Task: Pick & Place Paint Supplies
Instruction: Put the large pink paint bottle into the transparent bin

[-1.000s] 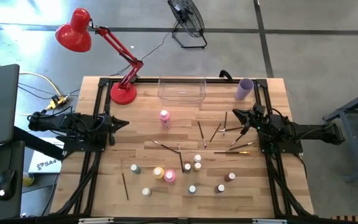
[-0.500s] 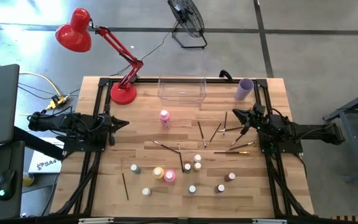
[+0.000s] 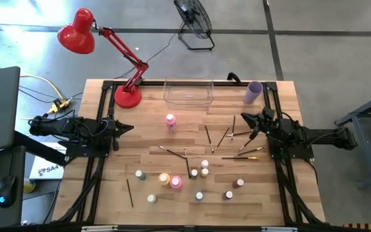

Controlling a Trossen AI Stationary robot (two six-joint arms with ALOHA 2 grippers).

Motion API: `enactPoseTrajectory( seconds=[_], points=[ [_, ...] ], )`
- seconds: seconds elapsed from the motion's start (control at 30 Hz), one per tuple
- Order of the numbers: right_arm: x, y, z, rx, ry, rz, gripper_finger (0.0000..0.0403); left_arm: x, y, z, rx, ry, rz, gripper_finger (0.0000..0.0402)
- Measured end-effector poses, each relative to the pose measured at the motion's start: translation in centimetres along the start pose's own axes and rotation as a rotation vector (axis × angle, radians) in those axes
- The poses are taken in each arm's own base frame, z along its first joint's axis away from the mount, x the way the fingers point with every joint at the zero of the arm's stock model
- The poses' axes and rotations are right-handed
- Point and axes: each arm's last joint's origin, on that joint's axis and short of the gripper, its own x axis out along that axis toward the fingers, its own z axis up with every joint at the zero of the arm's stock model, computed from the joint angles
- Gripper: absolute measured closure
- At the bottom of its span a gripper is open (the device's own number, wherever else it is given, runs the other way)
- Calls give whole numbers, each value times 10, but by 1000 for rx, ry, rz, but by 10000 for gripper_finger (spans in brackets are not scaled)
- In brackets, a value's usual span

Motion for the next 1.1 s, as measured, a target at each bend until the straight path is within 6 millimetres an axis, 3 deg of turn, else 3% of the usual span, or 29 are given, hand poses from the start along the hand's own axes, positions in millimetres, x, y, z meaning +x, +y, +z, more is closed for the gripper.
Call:
enactPoseTrajectory(
  seconds=[0.27,0.57,1.1],
  points=[
    [0,0,0,-5,8,13,401,0,0,0,0,0,0,402],
    [-2,10,-4,-230,106,375,401,0,0,0,0,0,1,402],
    [-2,9,-2,-279,76,332,401,0,0,0,-1,0,1,402]
  ],
)
